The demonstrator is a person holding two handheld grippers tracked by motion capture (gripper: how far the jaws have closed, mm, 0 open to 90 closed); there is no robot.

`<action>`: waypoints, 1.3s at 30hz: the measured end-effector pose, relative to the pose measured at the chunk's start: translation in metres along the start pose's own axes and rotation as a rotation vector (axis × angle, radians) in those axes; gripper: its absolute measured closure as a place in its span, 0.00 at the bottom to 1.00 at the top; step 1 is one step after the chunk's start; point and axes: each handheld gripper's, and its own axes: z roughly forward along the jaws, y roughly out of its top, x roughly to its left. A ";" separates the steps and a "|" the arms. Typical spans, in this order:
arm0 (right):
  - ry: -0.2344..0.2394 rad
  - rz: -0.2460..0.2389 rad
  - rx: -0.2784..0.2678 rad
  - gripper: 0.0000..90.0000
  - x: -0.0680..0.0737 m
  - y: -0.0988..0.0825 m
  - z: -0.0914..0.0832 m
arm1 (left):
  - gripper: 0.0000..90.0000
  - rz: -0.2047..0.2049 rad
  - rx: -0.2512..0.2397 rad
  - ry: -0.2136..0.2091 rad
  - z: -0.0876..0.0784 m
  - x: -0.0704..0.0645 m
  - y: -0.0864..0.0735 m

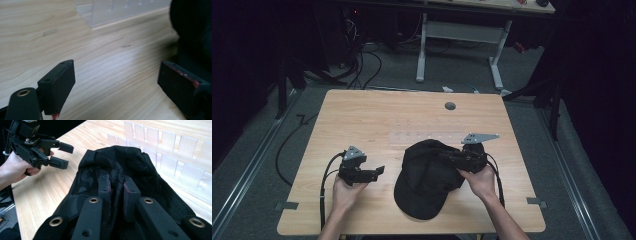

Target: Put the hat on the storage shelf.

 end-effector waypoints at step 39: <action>0.134 -0.151 -0.089 0.89 0.014 0.038 -0.016 | 0.18 0.062 0.171 -0.290 0.019 -0.085 0.025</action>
